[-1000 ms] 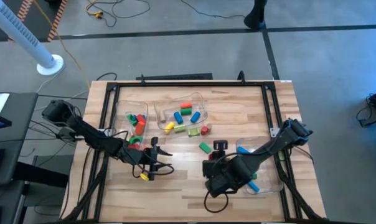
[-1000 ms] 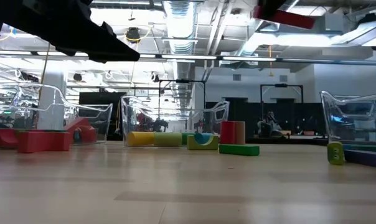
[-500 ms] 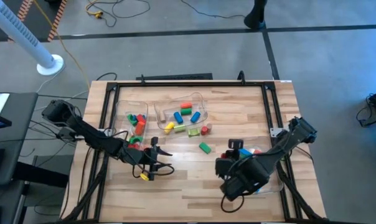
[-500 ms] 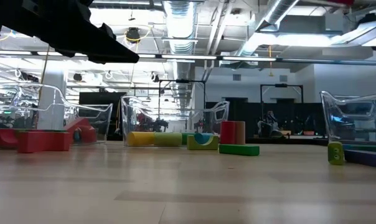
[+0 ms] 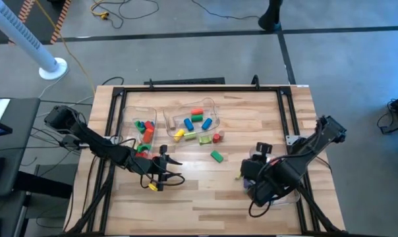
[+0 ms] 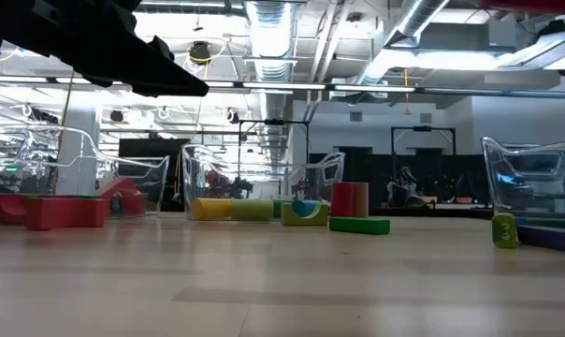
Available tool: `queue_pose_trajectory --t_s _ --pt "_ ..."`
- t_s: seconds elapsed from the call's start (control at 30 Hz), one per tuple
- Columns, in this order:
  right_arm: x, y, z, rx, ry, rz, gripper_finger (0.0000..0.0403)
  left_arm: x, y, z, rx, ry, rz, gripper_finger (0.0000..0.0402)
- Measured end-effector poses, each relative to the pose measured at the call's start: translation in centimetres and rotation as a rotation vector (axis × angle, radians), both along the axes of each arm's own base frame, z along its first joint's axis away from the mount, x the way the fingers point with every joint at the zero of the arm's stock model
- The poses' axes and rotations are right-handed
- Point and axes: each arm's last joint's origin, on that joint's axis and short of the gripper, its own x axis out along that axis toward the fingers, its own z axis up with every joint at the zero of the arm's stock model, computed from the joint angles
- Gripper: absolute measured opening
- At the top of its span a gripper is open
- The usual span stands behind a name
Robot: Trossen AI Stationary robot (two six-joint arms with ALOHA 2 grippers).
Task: Sort blocks by size
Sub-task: Put the red rectangular block into the right transparent bin
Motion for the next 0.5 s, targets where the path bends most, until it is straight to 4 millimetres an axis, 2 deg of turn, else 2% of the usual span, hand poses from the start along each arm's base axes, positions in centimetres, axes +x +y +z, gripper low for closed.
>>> queue_pose_trajectory --t_s 0.33,0.5 --pt "-3.2 -1.3 -1.8 0.039 -0.007 -0.115 0.0135 0.0 0.0 0.0 0.0 -0.001 0.0 0.0169" --pt "-3.9 -1.6 -3.4 0.088 -0.011 -0.156 0.0135 0.0 0.0 0.0 0.0 -0.001 0.0 0.0169"
